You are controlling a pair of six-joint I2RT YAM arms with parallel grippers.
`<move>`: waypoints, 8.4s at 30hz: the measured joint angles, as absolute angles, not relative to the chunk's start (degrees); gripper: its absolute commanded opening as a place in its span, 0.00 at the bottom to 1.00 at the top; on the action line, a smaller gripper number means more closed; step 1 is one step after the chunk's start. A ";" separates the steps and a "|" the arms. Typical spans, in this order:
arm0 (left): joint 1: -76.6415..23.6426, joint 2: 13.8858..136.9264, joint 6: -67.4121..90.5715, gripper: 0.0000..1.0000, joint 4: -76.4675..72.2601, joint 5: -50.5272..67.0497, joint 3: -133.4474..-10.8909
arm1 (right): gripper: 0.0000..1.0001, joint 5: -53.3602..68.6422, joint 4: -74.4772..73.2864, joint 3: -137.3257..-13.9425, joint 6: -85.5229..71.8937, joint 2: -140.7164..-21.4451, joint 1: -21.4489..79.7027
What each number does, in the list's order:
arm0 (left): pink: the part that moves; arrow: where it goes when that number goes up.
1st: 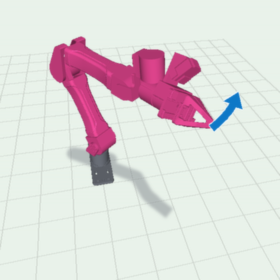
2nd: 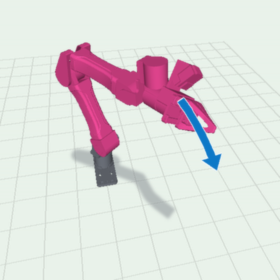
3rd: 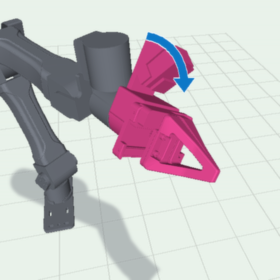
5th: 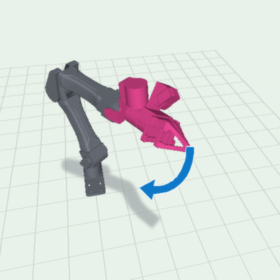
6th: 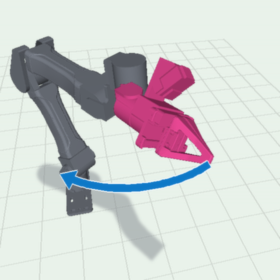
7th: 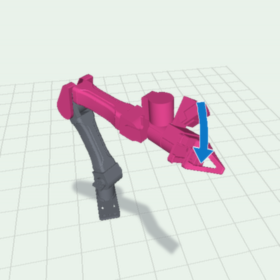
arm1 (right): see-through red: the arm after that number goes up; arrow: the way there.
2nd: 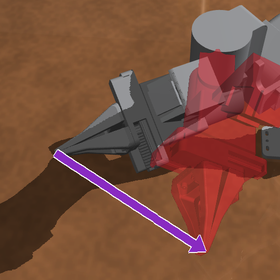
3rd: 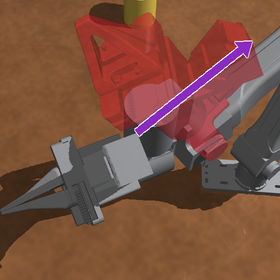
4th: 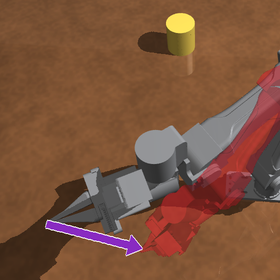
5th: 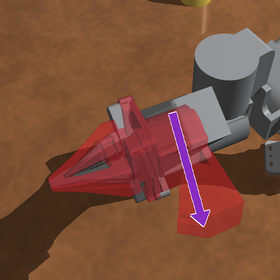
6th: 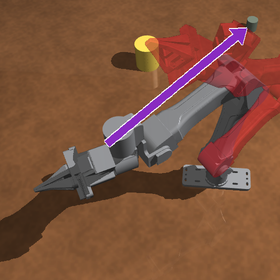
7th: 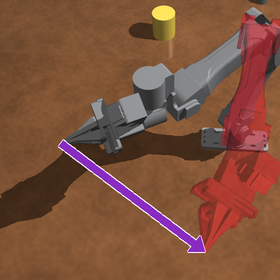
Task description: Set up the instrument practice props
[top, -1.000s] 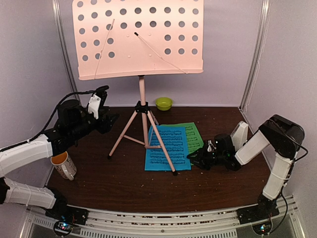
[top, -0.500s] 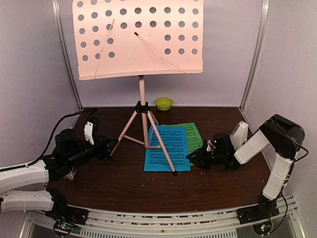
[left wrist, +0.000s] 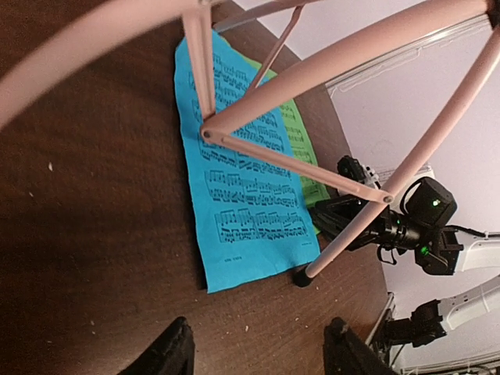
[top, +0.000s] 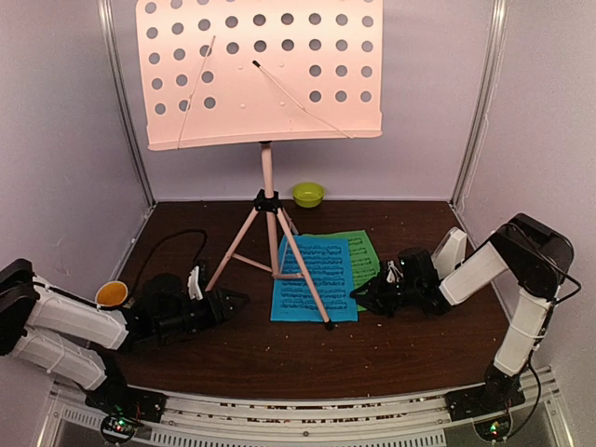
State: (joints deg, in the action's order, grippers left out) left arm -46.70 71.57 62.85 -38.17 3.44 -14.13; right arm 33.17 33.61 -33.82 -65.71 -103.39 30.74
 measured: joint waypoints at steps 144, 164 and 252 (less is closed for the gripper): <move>-63.86 68.62 -14.70 0.00 73.28 48.73 -89.25 | 0.74 17.43 -29.78 -83.05 11.09 -80.60 78.26; -63.86 67.92 -15.16 0.00 72.03 51.09 -89.27 | 0.09 15.31 -34.02 -86.02 13.10 -83.26 79.90; -64.12 52.29 6.44 0.00 4.49 15.49 -64.88 | 0.77 24.80 -6.09 -71.29 -13.39 -62.17 62.63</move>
State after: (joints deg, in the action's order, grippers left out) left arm -64.12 52.29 6.44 4.49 15.49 -64.88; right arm 24.80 -6.09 -71.29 -13.39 -62.17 62.63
